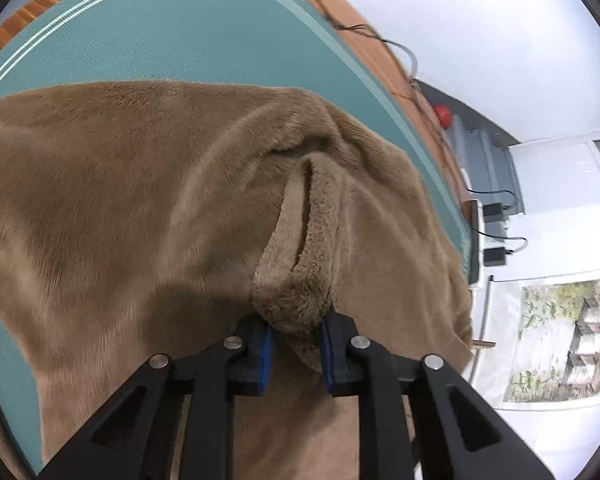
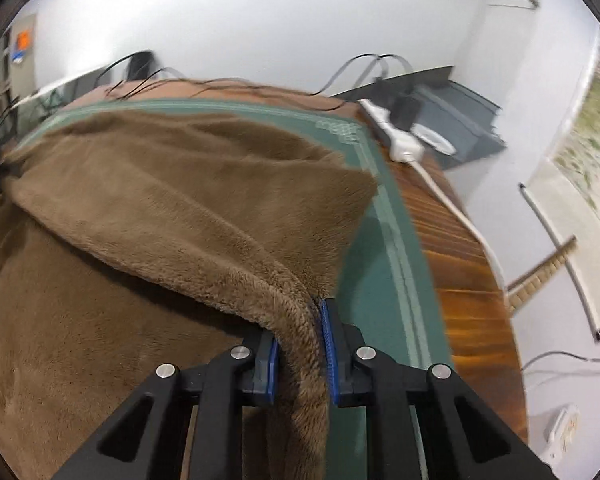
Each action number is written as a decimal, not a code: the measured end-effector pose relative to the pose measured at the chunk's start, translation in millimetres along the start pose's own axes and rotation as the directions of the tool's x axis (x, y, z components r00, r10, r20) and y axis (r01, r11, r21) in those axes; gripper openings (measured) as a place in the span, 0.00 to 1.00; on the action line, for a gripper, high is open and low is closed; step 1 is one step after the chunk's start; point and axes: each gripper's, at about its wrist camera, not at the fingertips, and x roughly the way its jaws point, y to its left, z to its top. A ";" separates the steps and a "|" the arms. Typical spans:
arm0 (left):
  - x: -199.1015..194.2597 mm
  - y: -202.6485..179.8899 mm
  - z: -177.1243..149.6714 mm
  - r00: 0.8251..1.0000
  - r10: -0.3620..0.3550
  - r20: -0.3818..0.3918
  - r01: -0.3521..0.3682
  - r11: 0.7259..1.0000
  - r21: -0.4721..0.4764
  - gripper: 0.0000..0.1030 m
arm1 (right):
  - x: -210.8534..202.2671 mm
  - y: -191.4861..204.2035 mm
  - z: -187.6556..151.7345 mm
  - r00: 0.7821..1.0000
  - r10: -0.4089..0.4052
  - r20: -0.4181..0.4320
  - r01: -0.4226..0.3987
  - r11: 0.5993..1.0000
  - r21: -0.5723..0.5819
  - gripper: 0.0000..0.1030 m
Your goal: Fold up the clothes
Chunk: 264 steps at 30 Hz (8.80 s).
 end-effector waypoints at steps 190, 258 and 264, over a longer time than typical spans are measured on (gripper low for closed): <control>-92.6 13.4 -226.5 0.973 0.213 0.084 -0.229 0.913 0.337 0.78 | -35.9 131.5 -62.7 0.930 0.359 -0.075 -0.367 0.918 -0.149 0.99; -195.7 226.2 -166.9 0.912 0.132 0.388 0.073 0.880 -0.470 0.14 | -36.0 130.3 -62.0 0.927 0.368 -0.073 -0.375 0.915 -0.146 0.99; -281.3 199.8 -143.0 0.822 0.166 0.544 0.064 0.924 -0.378 0.13 | -36.0 130.6 -62.0 0.927 0.368 -0.072 -0.375 0.915 -0.146 0.99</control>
